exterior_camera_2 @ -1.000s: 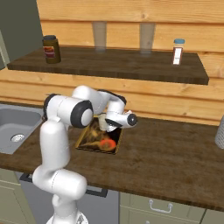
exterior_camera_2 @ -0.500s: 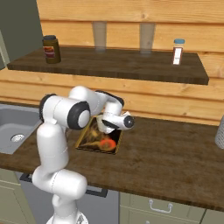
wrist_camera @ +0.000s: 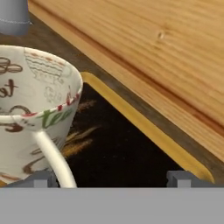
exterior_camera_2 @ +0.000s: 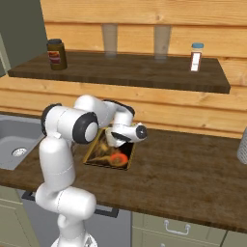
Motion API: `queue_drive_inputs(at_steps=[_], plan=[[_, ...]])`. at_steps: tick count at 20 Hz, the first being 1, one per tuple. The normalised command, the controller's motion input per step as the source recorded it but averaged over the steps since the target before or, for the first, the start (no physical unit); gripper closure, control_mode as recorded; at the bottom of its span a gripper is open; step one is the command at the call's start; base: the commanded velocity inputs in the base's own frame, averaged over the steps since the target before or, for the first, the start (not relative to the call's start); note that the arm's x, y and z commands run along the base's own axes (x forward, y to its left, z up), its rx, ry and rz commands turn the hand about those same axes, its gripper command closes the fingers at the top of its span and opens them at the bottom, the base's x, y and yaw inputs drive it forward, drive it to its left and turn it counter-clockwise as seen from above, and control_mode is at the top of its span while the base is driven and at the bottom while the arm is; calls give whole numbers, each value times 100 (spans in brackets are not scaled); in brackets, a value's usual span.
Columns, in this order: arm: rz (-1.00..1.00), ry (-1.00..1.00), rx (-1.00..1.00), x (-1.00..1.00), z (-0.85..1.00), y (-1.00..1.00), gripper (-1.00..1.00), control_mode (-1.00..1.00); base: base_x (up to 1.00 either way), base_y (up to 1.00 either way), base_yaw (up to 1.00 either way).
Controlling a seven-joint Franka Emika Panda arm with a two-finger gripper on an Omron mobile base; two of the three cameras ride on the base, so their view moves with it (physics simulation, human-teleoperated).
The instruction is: Pick the kettle from the counter and place it on the tray. Then pick the mug from the cabinet and place it on the tray. Then close the cabinet doors.
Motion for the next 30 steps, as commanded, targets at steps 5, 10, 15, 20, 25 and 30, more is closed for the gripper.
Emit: queue_drive_inputs(at_steps=[5,10,15,20,25,30], plan=[[1,0,0,-30,-6,-2,-100,-100,0,0,0],[3,0,0,-32,2,-1,-100,-100,0,0,0],[0,0,0,-24,36,0,-100,-100,0,0,0],[0,0,0,-44,46,-1,-100,-100,0,0,0],[-8,8,0,-54,52,12,-100,-100,0,0,0],[-5,11,0,-45,60,23,-100,-100,0,0,0]])
